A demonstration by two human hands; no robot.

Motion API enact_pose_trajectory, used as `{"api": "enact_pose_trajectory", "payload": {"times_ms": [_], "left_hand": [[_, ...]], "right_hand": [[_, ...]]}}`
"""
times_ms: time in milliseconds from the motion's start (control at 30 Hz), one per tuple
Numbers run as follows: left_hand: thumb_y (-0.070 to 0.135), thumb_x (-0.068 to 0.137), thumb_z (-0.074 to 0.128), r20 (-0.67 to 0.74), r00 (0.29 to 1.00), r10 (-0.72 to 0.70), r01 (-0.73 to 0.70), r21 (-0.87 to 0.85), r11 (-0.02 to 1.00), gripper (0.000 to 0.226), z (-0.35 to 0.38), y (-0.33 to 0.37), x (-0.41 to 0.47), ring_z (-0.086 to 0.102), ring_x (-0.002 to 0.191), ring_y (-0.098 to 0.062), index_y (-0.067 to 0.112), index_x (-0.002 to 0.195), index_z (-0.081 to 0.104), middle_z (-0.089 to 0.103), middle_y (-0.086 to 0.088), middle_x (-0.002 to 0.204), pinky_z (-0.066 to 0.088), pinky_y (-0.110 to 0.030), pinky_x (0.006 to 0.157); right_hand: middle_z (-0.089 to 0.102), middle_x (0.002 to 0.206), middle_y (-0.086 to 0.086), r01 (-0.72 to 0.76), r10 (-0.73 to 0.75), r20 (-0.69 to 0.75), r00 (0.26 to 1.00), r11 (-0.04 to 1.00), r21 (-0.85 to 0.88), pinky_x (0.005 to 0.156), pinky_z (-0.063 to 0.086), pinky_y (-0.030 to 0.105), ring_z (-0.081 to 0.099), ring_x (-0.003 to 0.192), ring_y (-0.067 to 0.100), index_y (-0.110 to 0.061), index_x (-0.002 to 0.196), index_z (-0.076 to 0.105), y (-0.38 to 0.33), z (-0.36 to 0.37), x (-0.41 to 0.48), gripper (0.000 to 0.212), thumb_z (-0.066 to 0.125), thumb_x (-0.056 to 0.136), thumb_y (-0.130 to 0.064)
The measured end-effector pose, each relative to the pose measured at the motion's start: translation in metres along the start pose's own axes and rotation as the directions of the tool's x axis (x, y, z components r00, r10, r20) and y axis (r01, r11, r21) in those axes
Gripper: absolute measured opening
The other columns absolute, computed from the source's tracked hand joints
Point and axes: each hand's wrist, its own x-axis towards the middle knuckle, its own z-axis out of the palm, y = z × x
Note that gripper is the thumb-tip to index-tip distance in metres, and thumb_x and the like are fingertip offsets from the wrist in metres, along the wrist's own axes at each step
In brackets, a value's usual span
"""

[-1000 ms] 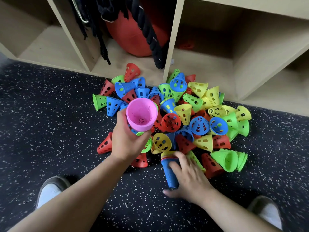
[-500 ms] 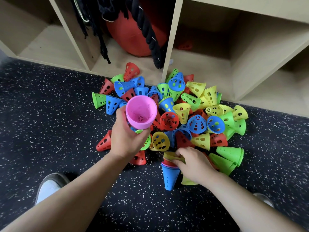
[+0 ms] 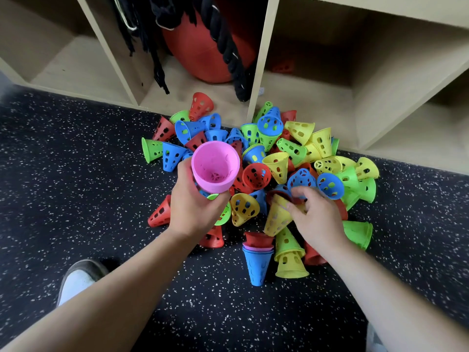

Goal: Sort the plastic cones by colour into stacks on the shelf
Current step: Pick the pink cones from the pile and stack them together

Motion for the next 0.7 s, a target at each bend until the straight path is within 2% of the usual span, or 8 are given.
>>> {"api": "enact_pose_trajectory", "payload": {"times_ms": [100,167,233,300,367,533,633,700], "left_hand": [[0.013,0.071,0.084,0.002,1.000,-0.006,0.006,-0.002,1.000,0.070,0.000,0.000,0.000,0.050,0.095,0.023,0.030,0.122,0.040,0.051,0.030,0.107,0.034,0.002,0.076],[0.013,0.071,0.084,0.002,1.000,-0.003,0.003,0.002,1.000,0.070,-0.001,0.000,0.000,0.050,0.095,0.023,0.030,0.122,0.040,0.051,0.029,0.107,0.034,0.002,0.076],[0.014,0.071,0.084,0.001,1.000,-0.004,0.004,0.003,1.000,0.069,-0.001,0.000,0.001,0.050,0.096,0.022,0.030,0.122,0.040,0.051,0.029,0.107,0.035,0.002,0.076],[0.015,0.071,0.085,-0.002,1.000,-0.011,0.011,0.001,1.000,0.070,-0.001,0.000,0.002,0.051,0.096,0.020,0.031,0.122,0.040,0.052,0.029,0.106,0.036,0.000,0.077],[0.015,0.071,0.084,-0.005,1.000,-0.013,0.013,-0.002,1.000,0.069,-0.001,0.000,0.004,0.052,0.096,0.019,0.031,0.122,0.041,0.053,0.029,0.107,0.037,0.000,0.077],[0.015,0.071,0.084,-0.004,1.000,-0.012,0.012,0.008,1.000,0.068,-0.001,-0.001,0.003,0.052,0.095,0.020,0.029,0.121,0.041,0.052,0.028,0.106,0.036,0.001,0.075],[0.013,0.071,0.085,0.004,1.000,-0.009,0.009,0.003,1.000,0.068,-0.001,-0.001,0.003,0.051,0.095,0.022,0.027,0.122,0.042,0.051,0.029,0.106,0.036,0.001,0.076],[0.012,0.070,0.085,0.006,1.000,0.000,0.000,0.002,1.000,0.068,-0.001,-0.001,0.003,0.051,0.096,0.022,0.023,0.124,0.044,0.051,0.029,0.106,0.036,0.001,0.076]], "right_hand": [[0.060,0.100,-0.002,0.355,-0.370,-0.067,0.926,0.920,-0.167,0.067,0.048,0.022,0.059,0.083,0.014,-0.014,0.101,0.070,-0.004,0.004,-0.011,0.018,0.074,0.084,-0.017],[0.059,0.085,-0.002,0.578,-0.570,0.098,0.816,0.809,-0.110,0.060,0.052,0.025,0.057,0.077,0.016,-0.012,0.085,0.070,-0.003,0.011,-0.021,0.004,0.068,0.086,-0.016],[0.055,0.075,-0.004,0.639,-0.594,0.315,0.741,0.767,-0.057,0.059,0.051,0.031,0.055,0.073,0.017,-0.016,0.076,0.067,-0.001,0.019,-0.030,0.014,0.063,0.086,-0.024],[0.057,0.075,-0.007,0.594,-0.503,0.451,0.737,0.801,-0.077,0.061,0.052,0.033,0.056,0.076,0.016,-0.020,0.079,0.068,-0.001,0.025,-0.037,0.018,0.061,0.084,-0.037],[0.062,0.083,-0.009,0.525,-0.418,0.484,0.769,0.845,-0.103,0.067,0.053,0.033,0.059,0.084,0.016,-0.023,0.091,0.069,-0.001,0.028,-0.040,0.022,0.059,0.085,-0.042],[0.069,0.099,-0.008,0.350,-0.242,0.584,0.774,0.934,-0.077,0.082,0.049,0.031,0.060,0.098,0.015,-0.024,0.104,0.071,-0.012,0.030,-0.042,0.020,0.059,0.095,-0.036],[0.066,0.072,-0.022,0.132,-0.122,0.556,0.822,0.991,0.023,0.060,0.041,0.015,0.059,0.067,-0.004,-0.024,0.095,0.072,-0.025,0.021,-0.036,0.011,0.066,0.092,-0.033],[0.053,0.046,-0.026,-0.005,-0.048,0.535,0.843,0.995,0.098,0.043,0.029,0.011,0.045,0.041,-0.003,-0.024,0.091,0.073,-0.034,0.009,-0.026,0.005,0.069,0.091,-0.028]]}}
